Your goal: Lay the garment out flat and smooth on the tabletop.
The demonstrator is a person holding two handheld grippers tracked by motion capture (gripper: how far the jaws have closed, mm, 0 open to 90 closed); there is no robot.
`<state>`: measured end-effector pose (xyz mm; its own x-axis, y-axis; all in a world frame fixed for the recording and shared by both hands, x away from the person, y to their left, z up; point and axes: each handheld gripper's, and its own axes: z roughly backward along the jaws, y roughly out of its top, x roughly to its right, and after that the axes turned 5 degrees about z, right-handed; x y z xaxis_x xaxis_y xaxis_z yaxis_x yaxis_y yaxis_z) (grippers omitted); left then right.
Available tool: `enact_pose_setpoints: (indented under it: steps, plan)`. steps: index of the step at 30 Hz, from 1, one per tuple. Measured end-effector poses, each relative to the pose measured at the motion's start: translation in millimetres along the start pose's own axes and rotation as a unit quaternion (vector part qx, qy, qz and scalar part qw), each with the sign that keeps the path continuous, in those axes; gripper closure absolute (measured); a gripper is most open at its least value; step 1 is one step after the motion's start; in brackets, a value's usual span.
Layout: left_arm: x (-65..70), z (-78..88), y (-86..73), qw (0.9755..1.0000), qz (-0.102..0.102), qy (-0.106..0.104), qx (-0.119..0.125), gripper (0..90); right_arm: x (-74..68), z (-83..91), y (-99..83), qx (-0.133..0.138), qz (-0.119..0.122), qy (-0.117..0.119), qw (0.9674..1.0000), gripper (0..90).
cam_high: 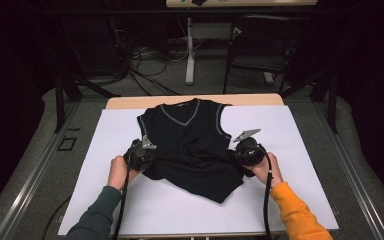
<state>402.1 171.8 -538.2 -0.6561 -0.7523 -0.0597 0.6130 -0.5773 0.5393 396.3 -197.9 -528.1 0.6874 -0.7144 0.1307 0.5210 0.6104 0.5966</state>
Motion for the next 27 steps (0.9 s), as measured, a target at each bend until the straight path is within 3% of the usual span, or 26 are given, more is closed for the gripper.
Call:
enact_pose_setpoints:
  steps: [3, 8, 11, 14, 16, 19, 22, 23, 25, 27]
  plan:
    - [6.3, 7.1, 0.9, 0.9998, -0.008, 0.0, -0.018, 61.4, 3.4, -0.2, -3.1, 0.007, -0.01, 0.001, 0.9999, 76.1]
    - [19.5, 31.7, -6.0, 0.9999, -0.003, 0.005, 0.01, 35.9, 1.4, 13.9, -4.5, 0.003, -0.002, -0.013, 0.9999, 62.5]
    - [33.9, 42.3, -10.6, 0.9997, -0.019, -0.006, 0.016, 30.5, 3.7, 19.3, -10.2, 0.0, -0.005, -0.011, 0.9999, 54.8]
    - [56.9, 43.8, -13.5, 0.9977, -0.048, -0.045, 0.014, 30.0, 7.2, 20.2, -17.0, -0.014, -0.006, -0.003, 0.9999, 52.5]
    - [75.5, 40.1, -12.1, 0.9948, -0.079, -0.063, 0.008, 29.6, 8.2, 17.7, -21.7, -0.026, -0.004, 0.001, 0.9996, 63.3]
    - [97.9, 24.8, -4.5, 0.99, -0.115, -0.081, -0.004, 31.1, 10.6, 13.1, -25.9, -0.029, -0.009, 0.004, 0.9995, 78.3]
    - [110.1, 3.6, 2.5, 0.9849, -0.147, -0.09, -0.021, 39.6, 13.0, 14.2, -23.9, -0.02, -0.022, 0.008, 0.9995, 83.0]
    - [108.4, 2.3, 3.8, 0.9839, -0.145, -0.105, -0.007, 42.7, 14.2, 15.9, -23.5, -0.015, -0.025, 0.009, 0.9995, 83.4]
    - [106.7, 0.3, 3.3, 0.9809, -0.157, -0.115, 0.008, 61.0, 17.5, 21.0, -23.6, -0.004, -0.037, 0.008, 0.9993, 84.0]
    - [106.5, 0.4, 0.7, 0.9787, -0.177, -0.101, 0.019, 79.3, 21.2, 25.5, -23.8, 0.007, -0.049, 0.009, 0.9987, 84.2]
